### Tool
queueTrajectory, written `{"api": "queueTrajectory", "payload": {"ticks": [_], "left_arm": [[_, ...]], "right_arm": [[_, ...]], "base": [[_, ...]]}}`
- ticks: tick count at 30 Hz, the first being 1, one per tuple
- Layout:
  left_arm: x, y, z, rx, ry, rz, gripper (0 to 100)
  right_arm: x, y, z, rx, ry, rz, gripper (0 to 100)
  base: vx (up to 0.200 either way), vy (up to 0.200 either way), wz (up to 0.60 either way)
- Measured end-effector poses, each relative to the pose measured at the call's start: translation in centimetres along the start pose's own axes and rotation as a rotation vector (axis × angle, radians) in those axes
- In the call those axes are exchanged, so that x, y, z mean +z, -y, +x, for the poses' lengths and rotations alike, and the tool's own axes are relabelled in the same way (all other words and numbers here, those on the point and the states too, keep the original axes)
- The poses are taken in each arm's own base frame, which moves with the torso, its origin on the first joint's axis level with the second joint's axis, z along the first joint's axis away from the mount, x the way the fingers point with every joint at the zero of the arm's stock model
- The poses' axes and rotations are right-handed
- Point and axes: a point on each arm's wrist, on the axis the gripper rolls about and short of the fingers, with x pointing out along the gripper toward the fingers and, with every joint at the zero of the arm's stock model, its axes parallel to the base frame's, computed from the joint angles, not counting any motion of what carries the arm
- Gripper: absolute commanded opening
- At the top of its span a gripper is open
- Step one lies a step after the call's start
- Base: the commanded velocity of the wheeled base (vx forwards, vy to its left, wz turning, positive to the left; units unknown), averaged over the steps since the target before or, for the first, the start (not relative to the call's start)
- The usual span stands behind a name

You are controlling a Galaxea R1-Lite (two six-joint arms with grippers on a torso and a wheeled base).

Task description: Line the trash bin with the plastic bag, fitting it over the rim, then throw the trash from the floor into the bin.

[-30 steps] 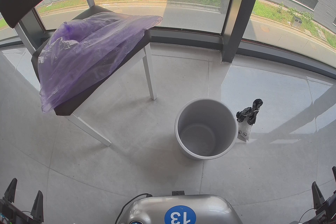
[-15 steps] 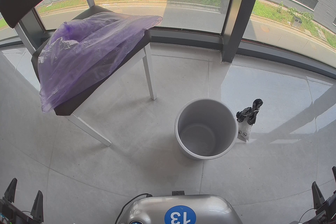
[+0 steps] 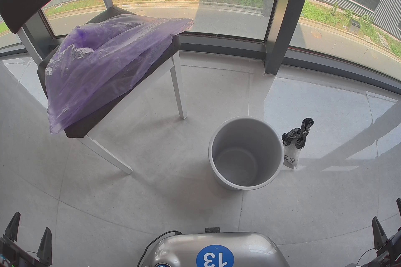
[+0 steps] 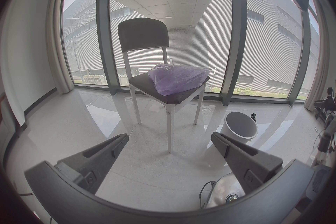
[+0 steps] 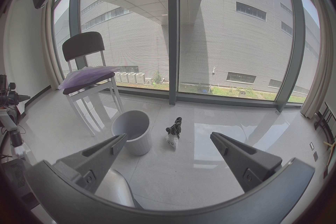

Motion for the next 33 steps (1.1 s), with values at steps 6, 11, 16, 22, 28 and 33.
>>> {"api": "queueTrajectory", "payload": {"ticks": [6, 11, 16, 22, 28, 33], "left_arm": [[-0.01, 0.01, 0.00, -0.005, -0.001, -0.013, 100], [0.00, 0.02, 0.00, -0.007, 0.000, 0.007, 100], [0.02, 0.08, 0.00, -0.037, 0.003, 0.040, 100], [0.00, 0.03, 0.00, -0.012, 0.000, -0.044, 100], [0.01, -0.02, 0.00, 0.008, 0.001, -0.028, 100], [0.00, 0.03, 0.00, -0.012, 0.001, -0.002, 100]], "right_arm": [[0.00, 0.00, 0.00, 0.002, 0.000, -0.004, 100], [0.01, -0.04, 0.00, 0.018, 0.001, -0.042, 100], [0.06, -0.08, 0.00, 0.037, 0.007, -0.077, 100], [0.14, -0.03, 0.00, 0.014, 0.014, -0.002, 100], [0.26, 0.11, -0.01, -0.050, 0.026, 0.027, 100], [0.38, 0.00, -0.01, -0.004, 0.037, -0.066, 100]], "base": [[0.000, 0.000, 0.00], [0.000, 0.000, 0.00], [0.000, 0.000, 0.00], [0.000, 0.000, 0.00], [0.000, 0.000, 0.00], [0.000, 0.000, 0.00]]}}
